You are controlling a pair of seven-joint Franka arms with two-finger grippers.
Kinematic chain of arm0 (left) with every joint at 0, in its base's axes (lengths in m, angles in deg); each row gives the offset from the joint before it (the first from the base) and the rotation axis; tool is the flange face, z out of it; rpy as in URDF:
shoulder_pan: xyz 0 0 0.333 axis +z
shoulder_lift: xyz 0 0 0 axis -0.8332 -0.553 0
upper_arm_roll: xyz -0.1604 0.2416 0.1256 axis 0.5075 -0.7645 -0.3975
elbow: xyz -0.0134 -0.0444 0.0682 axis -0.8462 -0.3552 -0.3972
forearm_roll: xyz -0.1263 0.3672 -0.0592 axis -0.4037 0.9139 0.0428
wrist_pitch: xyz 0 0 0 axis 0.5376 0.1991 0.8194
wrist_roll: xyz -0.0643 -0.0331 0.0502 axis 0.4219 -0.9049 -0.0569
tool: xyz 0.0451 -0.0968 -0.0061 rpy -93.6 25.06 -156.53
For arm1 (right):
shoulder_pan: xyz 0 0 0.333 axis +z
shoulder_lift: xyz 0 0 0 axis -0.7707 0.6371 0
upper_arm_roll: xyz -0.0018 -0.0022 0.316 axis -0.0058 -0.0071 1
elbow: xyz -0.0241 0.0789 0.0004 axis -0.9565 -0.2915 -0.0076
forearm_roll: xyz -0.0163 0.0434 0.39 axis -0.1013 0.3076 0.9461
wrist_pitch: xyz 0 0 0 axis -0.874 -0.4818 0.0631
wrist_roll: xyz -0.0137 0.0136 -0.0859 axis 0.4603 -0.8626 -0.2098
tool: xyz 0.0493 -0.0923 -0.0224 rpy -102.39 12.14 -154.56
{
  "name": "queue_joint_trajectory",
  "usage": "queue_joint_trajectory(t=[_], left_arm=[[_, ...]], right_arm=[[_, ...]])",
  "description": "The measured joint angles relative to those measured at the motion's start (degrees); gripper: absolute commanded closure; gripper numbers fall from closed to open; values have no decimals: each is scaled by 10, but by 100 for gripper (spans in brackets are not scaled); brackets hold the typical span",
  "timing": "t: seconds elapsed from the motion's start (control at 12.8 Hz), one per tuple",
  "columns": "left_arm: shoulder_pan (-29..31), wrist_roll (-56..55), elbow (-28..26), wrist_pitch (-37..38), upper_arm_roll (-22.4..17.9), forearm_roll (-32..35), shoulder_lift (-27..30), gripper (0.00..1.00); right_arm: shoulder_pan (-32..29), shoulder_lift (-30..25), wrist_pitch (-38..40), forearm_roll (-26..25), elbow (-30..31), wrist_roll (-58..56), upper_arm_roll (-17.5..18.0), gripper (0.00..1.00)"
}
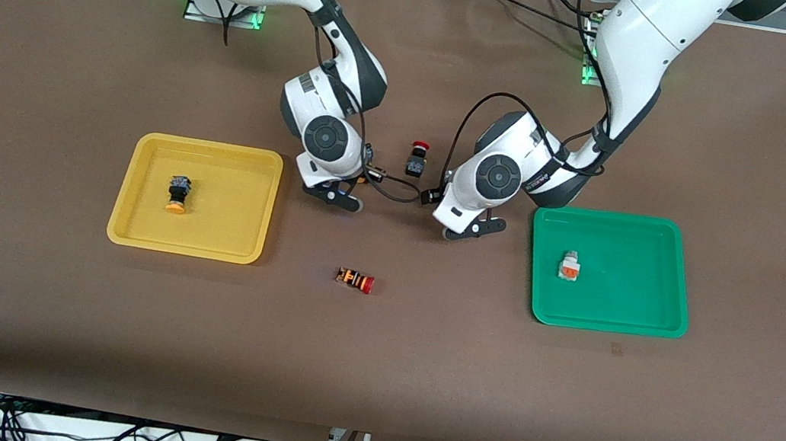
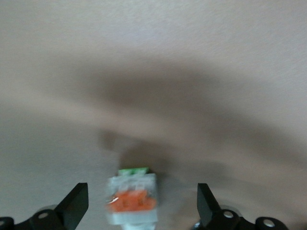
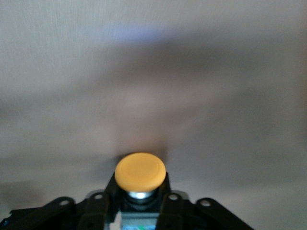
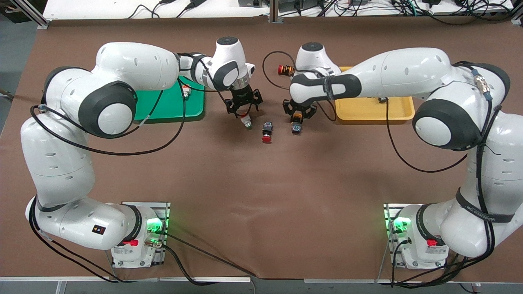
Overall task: Place green and yellow buttons in trays
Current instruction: 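Place the yellow button in the yellow tray while the left gripper carries the switch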
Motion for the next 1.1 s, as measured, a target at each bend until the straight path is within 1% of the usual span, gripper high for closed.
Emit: queue_joint_trajectory(t=[0.16,0.24,0.31,0.39,0.47,0.55,0.63,0.86,1.02,1.1], left_arm=[[-1,0,-1,13,1,3,1,0],[-3,0,-4,14,1,4,-1,18],[-5,0,-5,14,1,4,-2,58],[-6,0,-5,13,1,4,-5,87],[-7,0,-5,13,1,4,-7,100],[-7,0,-5,12,1,4,-8,100],[-6,0,-4,12,1,4,-7,100],[0,2,6,20,-1,6,1,100],[21,28,23,90,-4,24,25,100],[43,62,35,137,-5,41,42,100]], right_arm=[[-13,-28,64,0,-12,-95,-49,100],[-29,-39,97,0,-19,-149,-72,100],[-46,-46,119,0,-22,-203,-95,100],[-59,-47,127,0,-23,-254,-117,100],[-68,-44,127,-1,-21,-307,-137,100],[-77,-36,123,-1,-20,-351,-150,90],[-89,-25,110,-1,-19,-387,-156,1],[-118,-2,87,-1,-26,-427,-157,0],[-121,-10,110,-1,-62,-432,-158,0],[-121,-20,144,-1,-88,-432,-159,0]])
